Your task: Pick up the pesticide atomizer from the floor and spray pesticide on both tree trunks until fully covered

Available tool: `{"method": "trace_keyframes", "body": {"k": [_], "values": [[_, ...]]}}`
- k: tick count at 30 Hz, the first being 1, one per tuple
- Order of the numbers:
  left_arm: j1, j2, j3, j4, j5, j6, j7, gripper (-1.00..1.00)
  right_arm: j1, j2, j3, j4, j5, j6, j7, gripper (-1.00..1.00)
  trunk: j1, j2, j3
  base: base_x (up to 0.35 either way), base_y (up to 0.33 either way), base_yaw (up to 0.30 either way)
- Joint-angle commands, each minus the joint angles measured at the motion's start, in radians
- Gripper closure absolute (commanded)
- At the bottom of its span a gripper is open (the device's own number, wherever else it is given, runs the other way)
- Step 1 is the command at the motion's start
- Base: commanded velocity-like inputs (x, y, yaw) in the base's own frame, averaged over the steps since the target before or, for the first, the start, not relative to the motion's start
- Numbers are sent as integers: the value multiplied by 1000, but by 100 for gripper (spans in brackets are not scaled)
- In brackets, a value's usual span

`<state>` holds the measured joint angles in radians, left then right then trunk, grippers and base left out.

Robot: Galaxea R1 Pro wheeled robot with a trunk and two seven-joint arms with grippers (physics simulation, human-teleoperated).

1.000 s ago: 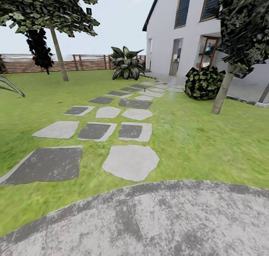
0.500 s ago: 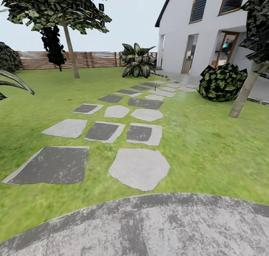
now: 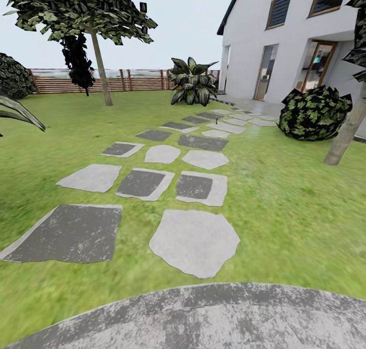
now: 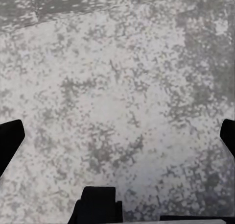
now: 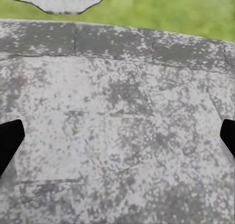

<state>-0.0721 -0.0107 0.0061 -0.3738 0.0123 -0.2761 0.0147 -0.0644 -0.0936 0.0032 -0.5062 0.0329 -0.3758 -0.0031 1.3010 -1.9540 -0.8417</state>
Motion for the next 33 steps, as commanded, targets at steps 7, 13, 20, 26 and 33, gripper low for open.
{"method": "trace_keyframes", "body": {"k": [7,13,20,26,33], "values": [[0,0,0,0,0,0,0,-100,0,0,-1,1,1,0,0,-100,0,0,0,340,0,0],[0,-1,0,0,0,0,0,-100,0,-1,-4,0,-2,0,0,-100,0,0,0,340,0,0],[0,-2,1,0,0,-1,0,-100,0,0,-7,-3,-5,-1,-1,-100,0,0,0,340,0,0],[0,-2,2,0,0,-2,-1,-100,0,0,-8,-4,-5,-1,0,-100,0,0,0,340,0,0],[0,-2,2,1,0,-1,0,-100,0,0,-3,-3,-2,0,4,-100,0,0,0,340,0,0]]}}
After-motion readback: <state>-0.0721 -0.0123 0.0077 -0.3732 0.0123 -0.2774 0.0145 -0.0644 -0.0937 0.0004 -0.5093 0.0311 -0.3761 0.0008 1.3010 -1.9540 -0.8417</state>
